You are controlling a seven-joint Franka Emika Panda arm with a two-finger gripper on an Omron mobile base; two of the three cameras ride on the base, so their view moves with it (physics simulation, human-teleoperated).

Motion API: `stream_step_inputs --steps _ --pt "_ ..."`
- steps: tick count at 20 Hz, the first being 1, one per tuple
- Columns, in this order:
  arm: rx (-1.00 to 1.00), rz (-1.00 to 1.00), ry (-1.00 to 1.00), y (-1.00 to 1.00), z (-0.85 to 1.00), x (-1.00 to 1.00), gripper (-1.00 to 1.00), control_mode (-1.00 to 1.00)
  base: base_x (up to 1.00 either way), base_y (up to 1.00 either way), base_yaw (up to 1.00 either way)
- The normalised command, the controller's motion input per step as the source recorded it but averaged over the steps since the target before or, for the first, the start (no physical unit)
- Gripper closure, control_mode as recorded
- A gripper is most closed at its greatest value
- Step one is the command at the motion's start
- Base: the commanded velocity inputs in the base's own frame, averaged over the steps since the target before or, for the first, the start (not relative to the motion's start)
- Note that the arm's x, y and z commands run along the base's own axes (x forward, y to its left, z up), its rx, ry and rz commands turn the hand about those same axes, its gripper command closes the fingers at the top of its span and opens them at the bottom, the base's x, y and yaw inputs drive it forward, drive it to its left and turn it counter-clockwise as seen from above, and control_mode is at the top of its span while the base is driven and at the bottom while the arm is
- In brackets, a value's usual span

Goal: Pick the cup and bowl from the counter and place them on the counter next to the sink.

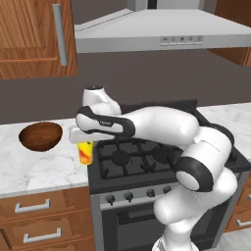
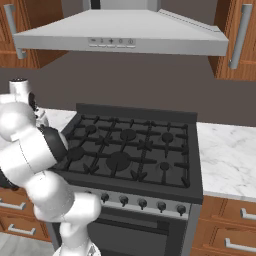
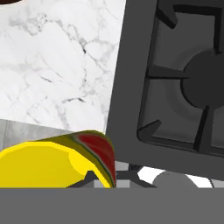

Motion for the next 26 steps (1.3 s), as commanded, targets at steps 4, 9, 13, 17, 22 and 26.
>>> stream_step_inputs --steps 4,9,13,17,22,26 --pt "0.01 0.00 -0.04 -0.64 0.54 -0.36 1.00 -1.00 0.00 0.00 0.00" --pt "0.00 0.00 0.00 -0.62 0.39 -0.52 1.00 -1.00 0.00 0.00 0.00" --pt "0.00 0.00 -0.01 -0.63 0.15 -0.50 1.00 -1.00 0.00 0.00 0.00" --pt "0.00 0.00 -0.10 -0.62 0.00 -0.40 1.00 -1.00 0.00 0.00 0.00" --pt "0.00 0.00 -0.14 -0.59 0.00 -0.22 1.00 -1.00 0.00 0.00 0.00" --pt "0.00 0.00 -0.16 -0.65 0.02 -0.18 1.00 -1.00 0.00 0.00 0.00"
